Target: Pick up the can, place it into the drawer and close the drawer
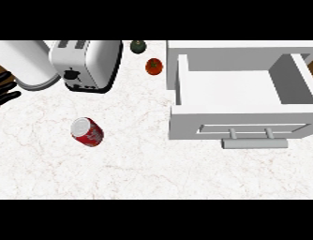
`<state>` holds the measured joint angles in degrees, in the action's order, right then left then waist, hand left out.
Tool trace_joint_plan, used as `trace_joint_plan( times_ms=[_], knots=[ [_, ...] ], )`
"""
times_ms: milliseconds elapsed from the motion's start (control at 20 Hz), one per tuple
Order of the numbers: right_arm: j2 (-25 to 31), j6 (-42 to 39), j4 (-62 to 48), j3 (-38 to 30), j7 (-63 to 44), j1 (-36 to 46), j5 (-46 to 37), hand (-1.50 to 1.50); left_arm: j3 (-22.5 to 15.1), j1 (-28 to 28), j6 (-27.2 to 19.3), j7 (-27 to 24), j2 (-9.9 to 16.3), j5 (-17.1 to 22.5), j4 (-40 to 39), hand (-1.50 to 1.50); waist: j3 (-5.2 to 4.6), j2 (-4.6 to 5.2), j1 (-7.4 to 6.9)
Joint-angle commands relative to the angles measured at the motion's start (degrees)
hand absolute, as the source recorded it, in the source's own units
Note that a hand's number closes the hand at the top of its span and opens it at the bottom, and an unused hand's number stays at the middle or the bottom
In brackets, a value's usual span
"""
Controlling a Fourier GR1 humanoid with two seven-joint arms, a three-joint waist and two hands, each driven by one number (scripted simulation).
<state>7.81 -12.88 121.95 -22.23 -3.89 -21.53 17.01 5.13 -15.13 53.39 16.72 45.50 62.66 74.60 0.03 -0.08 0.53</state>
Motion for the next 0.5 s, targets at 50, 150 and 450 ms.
trace_joint_plan(
  times_ms=[50,150,450],
  knots=[
    [2.4,-2.5,0.2,-4.4,-1.7,1.0,4.7,-1.5,-2.6,-5.2,-2.3,6.0,-0.7,4.9,-3.2,-1.5,-0.01,0.09,0.25],
    [-1.4,-2.4,0.9,-1.2,-0.5,-0.7,0.6,-1.5,-2.7,-3.2,-3.2,5.8,-4.2,0.8,-1.3,-1.5,-0.02,0.06,-0.04],
    [-2.3,-5.5,3.8,-6.0,-0.6,-4.0,5.2,-1.5,-1.7,-4.8,-3.5,6.4,-8.3,-3.4,-3.0,-1.5,-0.03,0.06,0.18]
  ],
)
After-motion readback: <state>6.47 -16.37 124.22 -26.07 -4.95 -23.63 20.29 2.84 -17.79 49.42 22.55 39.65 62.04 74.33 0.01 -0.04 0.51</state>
